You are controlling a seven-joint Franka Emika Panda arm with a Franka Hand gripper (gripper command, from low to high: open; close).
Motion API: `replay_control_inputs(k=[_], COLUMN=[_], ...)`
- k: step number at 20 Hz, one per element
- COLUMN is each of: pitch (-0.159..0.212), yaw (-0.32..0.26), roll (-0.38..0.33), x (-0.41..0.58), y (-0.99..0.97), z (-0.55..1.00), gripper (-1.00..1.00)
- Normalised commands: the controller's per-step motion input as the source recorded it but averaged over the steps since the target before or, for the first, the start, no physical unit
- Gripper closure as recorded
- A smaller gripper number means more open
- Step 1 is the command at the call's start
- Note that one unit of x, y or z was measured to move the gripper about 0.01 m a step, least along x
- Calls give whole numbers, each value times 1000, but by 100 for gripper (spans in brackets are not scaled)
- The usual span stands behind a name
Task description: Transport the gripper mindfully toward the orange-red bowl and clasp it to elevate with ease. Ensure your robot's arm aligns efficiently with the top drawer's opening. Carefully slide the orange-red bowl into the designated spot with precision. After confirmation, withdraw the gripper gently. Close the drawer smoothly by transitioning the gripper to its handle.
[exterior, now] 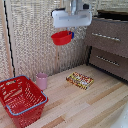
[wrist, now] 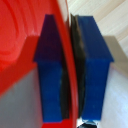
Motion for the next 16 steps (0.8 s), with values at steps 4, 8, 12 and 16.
replay_control_inputs(k=[4,8,12,16], pitch=[41,21,37,37], yaw=[-124,-137,-159,-147], roll=[2,9,12,18], x=[289,260,211,195], y=[-416,-461,-581,-630], z=[899,920,857,777], gripper=[100,100,100,100])
